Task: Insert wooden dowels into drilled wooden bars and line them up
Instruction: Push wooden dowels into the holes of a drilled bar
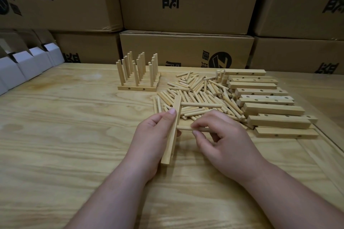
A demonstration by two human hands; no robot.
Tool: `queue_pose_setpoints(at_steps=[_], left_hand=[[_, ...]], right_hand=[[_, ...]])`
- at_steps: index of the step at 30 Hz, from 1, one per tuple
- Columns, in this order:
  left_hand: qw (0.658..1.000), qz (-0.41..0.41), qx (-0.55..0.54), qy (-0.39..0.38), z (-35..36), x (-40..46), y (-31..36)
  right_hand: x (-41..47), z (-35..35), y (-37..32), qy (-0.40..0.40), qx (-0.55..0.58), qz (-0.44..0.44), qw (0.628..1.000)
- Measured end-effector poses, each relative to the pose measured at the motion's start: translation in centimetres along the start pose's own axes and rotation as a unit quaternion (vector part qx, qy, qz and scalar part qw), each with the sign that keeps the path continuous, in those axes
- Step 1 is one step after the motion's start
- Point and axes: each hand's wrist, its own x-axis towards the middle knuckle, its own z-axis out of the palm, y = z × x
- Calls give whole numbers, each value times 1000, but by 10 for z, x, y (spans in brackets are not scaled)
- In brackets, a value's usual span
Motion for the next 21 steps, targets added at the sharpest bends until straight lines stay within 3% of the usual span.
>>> queue_pose_setpoints(at_steps=[14,21], left_hand=[[998,21,32,46,7,-1,-1],[998,33,49,33,6,-3,-1]], right_hand=[[0,4,-2,-8,-30,-2,1000],[-1,2,-1,6,-33,-13,999]])
